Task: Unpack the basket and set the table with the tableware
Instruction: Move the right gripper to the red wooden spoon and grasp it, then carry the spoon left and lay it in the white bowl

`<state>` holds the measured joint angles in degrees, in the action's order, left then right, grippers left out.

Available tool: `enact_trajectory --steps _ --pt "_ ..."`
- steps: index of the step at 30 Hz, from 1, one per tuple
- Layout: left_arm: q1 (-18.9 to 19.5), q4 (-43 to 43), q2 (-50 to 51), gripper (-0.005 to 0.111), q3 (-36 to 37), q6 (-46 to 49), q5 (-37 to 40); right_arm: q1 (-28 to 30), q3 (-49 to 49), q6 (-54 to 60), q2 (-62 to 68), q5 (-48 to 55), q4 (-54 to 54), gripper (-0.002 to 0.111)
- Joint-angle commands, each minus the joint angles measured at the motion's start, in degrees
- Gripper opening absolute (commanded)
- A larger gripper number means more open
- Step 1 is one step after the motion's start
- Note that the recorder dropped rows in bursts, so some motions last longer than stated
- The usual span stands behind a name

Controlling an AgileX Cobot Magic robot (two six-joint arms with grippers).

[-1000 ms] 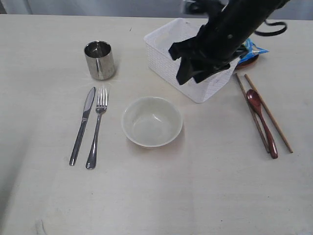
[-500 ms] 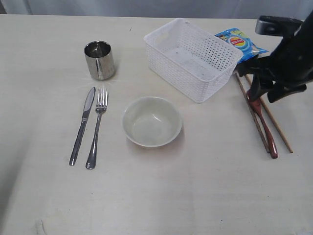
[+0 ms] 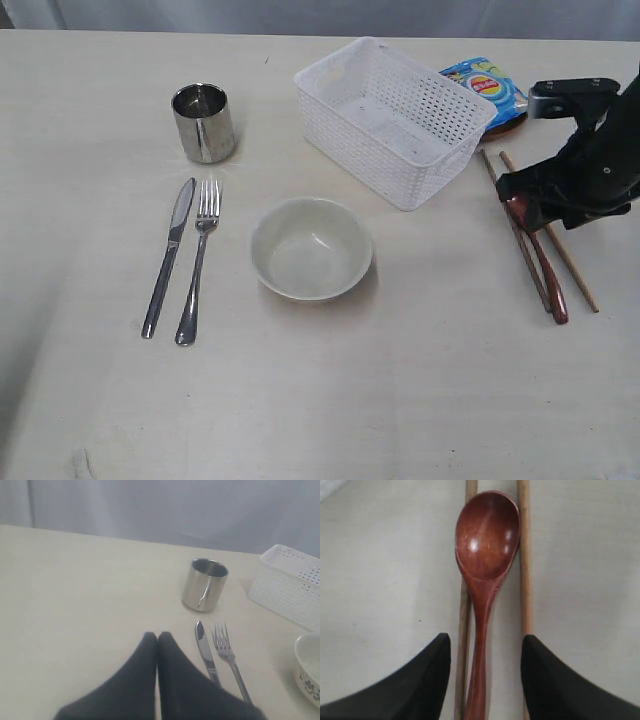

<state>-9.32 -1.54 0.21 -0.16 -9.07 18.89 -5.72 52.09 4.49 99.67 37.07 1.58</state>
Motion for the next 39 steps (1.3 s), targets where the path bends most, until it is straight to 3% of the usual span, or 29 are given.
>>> enact_trajectory --steps 1,9,17,20,31,39 --pt "0.06 -0.22 -0.21 0.000 0.16 0.03 -0.63 0.45 -0.25 -0.16 2.87 -0.79 -1.58 0.044" --pt "0.06 -0.22 -0.21 0.000 0.16 0.03 -0.63 0.45 -0.25 -0.16 5.46 -2.04 -1.92 0.043" --pt "0.06 -0.22 -0.21 0.000 0.16 0.03 -0.63 0.45 -0.25 -0.16 6.98 -3.37 -2.29 0.013" --pt "0.06 -0.22 -0.21 0.000 0.16 0.03 -0.63 0.45 -0.25 -0.16 7.72 -3.54 -2.29 0.007" --pt "0.06 -0.35 -0.21 0.000 0.16 0.03 -0.63 0.18 0.74 -0.16 8.04 -2.29 -1.58 0.007" --pt "0.06 -0.35 -0.21 0.000 0.16 0.03 -0.63 -4.41 1.93 -0.16 -4.82 0.60 2.50 0.007"
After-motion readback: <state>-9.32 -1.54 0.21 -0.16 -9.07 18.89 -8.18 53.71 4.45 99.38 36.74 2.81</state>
